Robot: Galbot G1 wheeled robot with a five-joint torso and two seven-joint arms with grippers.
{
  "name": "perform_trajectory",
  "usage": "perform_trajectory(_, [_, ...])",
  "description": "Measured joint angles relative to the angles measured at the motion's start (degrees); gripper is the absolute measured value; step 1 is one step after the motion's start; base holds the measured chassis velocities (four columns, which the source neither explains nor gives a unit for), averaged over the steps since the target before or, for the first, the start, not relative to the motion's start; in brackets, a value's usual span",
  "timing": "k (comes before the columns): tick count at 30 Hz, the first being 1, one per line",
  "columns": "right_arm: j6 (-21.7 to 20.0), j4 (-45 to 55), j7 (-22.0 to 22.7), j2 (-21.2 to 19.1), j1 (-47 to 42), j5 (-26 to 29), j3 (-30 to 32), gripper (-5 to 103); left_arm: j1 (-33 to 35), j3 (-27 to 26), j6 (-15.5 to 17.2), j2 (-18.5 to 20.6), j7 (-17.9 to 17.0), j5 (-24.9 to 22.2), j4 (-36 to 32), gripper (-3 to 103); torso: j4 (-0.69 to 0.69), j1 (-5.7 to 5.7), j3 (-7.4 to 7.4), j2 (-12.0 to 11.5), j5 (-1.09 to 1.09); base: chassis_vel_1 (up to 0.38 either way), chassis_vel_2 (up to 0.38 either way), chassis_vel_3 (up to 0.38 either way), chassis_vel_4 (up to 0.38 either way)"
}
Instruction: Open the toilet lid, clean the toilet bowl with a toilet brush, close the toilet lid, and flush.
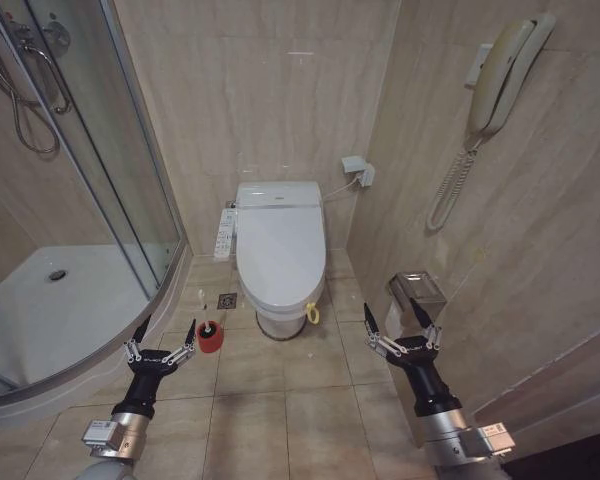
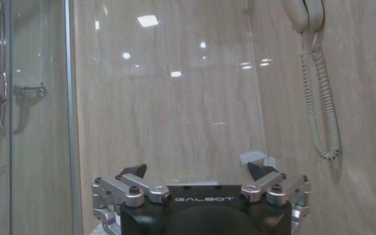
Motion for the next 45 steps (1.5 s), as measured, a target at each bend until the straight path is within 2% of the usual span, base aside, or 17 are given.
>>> perform_trajectory(28, [-2.74, 2.31, 0.97, -0.57, 0.98, 0.61, -0.4, 100, 0.01, 0.0, 0.0, 0.0, 0.0, 0.0, 0.0, 100, 0.01, -0.03, -0.01, 0.01, 0.0, -0.006, 0.005, 0.006, -0.006])
perform_trajectory(42, [-2.43, 2.11, 0.93, -0.71, 0.75, 0.77, -0.41, 100, -0.01, 0.0, 0.0, 0.0, 0.0, 0.0, 0.0, 100, 0.02, 0.02, 0.01, 0.0, 0.0, -0.177, 0.185, 0.16, -0.163])
perform_trajectory(45, [-2.24, 1.88, 0.85, -0.71, 0.7, 0.76, -0.39, 100, -0.05, 0.01, 0.0, 0.0, 0.0, 0.0, 0.0, 100, -0.02, 0.02, 0.0, 0.0, -0.03, -0.195, 0.176, 0.166, -0.174])
